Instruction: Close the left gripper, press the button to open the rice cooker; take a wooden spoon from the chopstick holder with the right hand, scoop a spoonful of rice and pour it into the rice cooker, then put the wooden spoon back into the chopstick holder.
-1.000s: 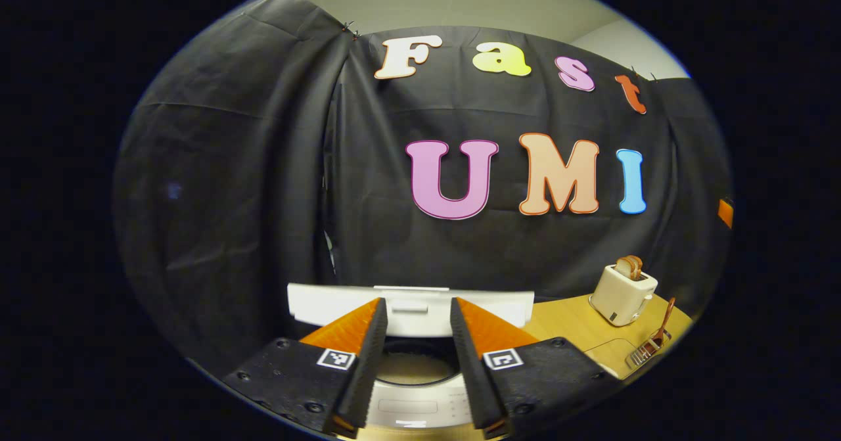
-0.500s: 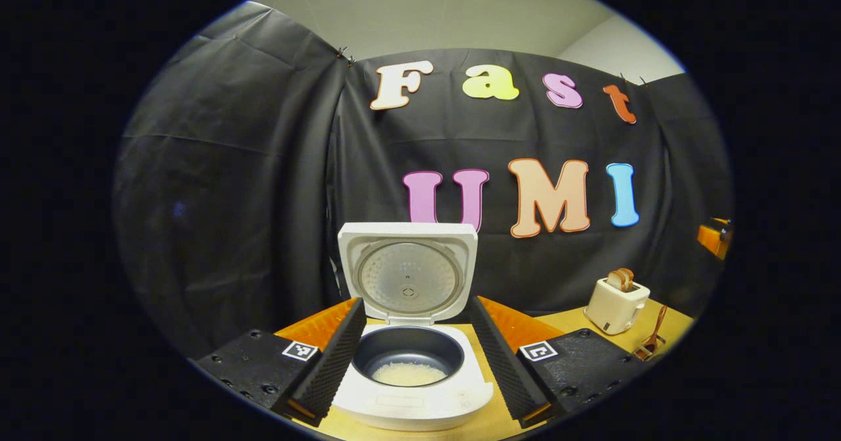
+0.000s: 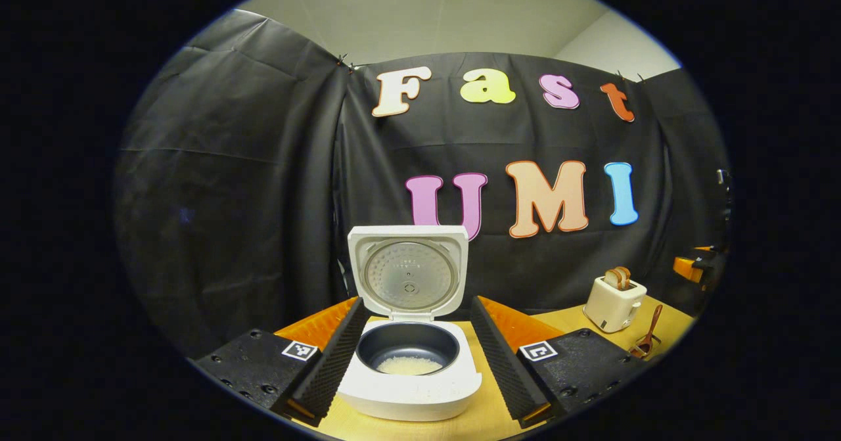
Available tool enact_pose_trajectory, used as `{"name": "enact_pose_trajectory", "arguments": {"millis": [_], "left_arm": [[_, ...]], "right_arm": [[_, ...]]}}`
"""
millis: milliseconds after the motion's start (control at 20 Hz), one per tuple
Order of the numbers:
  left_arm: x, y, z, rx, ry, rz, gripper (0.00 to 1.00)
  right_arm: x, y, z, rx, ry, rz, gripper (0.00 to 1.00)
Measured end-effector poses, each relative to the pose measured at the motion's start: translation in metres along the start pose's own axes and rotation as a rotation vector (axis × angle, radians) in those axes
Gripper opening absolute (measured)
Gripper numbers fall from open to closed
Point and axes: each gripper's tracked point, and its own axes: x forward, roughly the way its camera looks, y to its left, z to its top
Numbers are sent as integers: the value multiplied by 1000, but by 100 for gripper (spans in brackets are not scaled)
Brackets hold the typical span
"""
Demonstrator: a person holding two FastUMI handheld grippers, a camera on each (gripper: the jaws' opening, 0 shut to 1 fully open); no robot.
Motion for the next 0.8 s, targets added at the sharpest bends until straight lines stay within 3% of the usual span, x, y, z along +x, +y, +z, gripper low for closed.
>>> {"name": "enact_pose_trajectory", "arguments": {"millis": [800], "left_arm": [[-32, 5, -10, 41, 47, 102, 95]], "right_arm": [[60, -15, -160, 113, 448, 50, 100]]}}
